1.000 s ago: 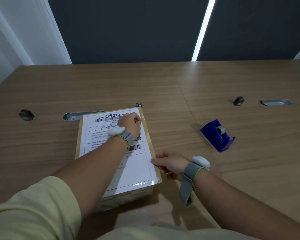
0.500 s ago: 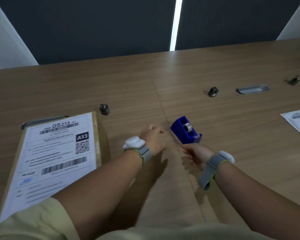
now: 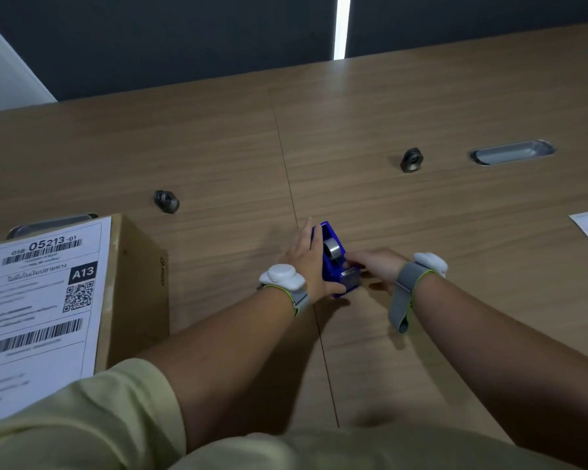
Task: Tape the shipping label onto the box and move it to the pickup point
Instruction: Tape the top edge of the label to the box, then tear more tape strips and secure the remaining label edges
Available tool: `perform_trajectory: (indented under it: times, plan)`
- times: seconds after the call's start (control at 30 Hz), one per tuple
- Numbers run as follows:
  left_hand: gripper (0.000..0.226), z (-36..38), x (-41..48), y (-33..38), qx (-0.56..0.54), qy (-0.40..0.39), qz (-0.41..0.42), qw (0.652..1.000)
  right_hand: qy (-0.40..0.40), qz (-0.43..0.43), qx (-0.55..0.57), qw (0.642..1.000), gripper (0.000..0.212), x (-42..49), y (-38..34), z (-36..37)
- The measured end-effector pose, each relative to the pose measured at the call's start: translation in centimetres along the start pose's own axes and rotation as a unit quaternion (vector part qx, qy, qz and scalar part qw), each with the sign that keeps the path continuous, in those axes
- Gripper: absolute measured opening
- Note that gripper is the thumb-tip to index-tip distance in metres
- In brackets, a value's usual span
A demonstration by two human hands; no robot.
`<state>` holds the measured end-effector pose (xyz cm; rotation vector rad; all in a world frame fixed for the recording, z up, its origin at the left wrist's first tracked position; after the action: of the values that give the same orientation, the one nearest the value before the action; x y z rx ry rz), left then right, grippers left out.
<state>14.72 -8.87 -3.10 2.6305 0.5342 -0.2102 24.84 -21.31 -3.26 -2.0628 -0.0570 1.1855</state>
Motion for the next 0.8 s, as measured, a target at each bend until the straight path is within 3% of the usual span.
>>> perform_trajectory:
  times: [0.17,0.37,0.6,0.8]
  plan:
    - [0.125,0.3,0.6,-0.3,0.035,-0.003,0.002,0.999,-0.024,0.001,-0.020,0.999,0.024,1.0,0.0,0.1]
    - [0.123,0.6,0.9,-0.3,0.082,0.011,0.002,0.997,-0.016,-0.009,-0.010,1.000,0.051,0.8,-0.2,-0.2]
    - [0.125,0.8,0.9,-0.8,0.102,0.010,0.003,0.995,-0.040,-0.047,-0.054,0.997,0.035,-2.7,2.6,-0.7]
    - [0.125,0.7,1.0,-0.7,0.108,-0.005,0.000,0.994,-0.045,-0.039,-0.012,0.998,0.020,-3.3,4.6,-0.3]
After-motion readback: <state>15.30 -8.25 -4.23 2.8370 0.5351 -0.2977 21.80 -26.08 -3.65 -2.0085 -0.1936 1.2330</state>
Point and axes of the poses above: each hand's wrist, its own x-axis towards the middle knuckle, its own z-axis out of the palm, y = z × x, the point moved 2 cm from there along x, towards the middle knuckle, and after that the axes turned 3 degrees about x, right-handed, at the moved point
